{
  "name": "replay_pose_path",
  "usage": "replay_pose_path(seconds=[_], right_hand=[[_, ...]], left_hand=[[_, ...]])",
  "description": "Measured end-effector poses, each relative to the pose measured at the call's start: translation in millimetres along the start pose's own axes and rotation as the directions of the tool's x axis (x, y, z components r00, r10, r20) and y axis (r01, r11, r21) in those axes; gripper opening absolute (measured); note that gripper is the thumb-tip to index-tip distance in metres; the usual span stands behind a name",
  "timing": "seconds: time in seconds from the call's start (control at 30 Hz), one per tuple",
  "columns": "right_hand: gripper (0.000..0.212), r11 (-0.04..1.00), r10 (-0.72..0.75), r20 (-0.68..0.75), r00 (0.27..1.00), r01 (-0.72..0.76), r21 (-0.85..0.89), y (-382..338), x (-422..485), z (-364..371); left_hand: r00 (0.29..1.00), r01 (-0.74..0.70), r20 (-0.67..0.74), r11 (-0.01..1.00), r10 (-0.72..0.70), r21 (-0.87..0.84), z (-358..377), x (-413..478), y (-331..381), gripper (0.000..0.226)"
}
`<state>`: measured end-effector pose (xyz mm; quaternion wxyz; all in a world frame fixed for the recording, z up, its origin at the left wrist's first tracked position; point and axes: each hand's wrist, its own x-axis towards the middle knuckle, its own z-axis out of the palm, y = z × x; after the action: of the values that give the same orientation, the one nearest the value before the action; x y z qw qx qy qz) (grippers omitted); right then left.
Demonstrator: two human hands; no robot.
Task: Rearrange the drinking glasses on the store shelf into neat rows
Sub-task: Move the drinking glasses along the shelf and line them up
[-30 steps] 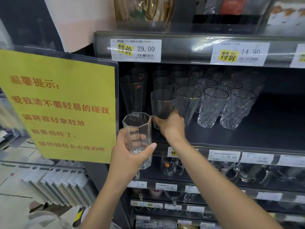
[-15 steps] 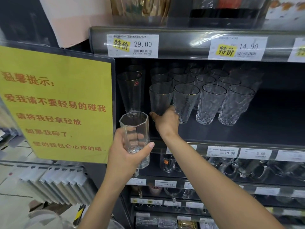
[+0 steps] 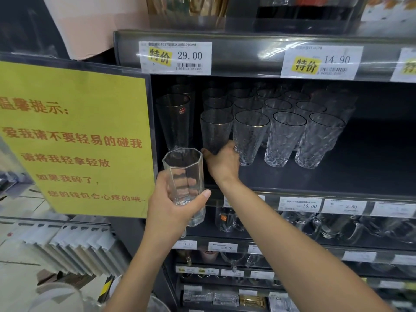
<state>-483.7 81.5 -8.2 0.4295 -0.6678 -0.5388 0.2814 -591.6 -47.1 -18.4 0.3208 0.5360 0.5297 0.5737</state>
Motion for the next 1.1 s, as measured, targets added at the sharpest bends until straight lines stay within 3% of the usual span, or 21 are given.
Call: replay_pose_path(seconds=[0.23, 0.47, 0.8, 0.93, 1.1], right_hand=[[0.059, 0.999, -0.027, 0.066, 0.997, 0.028, -0.021, 6, 2, -5], [0.053, 0.975, 0.0, 0.21, 0.978, 0.047, -0.219, 15, -1, -45], [0.027, 0.927, -0.163, 0.289, 0.943, 0.247, -0.283, 62, 6, -216], [0.026, 0.889, -0.193, 0.206, 0.959, 0.26, -0.376, 105, 30, -293], [0.053, 0.822, -0.174, 0.177, 0.969, 0.242, -0.516, 169, 71, -371]], left_hand=[[1.0, -0.009, 0.011, 1.0, 0.009, -0.014, 5, 0, 3, 0.051], [0.998, -0.018, 0.058, 1.0, 0.019, -0.018, 19, -1, 6, 0.049], [0.991, -0.047, 0.121, 0.994, 0.059, -0.101, 98, -9, 35, 0.046], [0.989, -0.059, 0.128, 0.993, 0.072, -0.101, 155, -14, 50, 0.047], [0.992, -0.035, 0.113, 0.993, 0.048, -0.112, 240, -25, 60, 0.047]])
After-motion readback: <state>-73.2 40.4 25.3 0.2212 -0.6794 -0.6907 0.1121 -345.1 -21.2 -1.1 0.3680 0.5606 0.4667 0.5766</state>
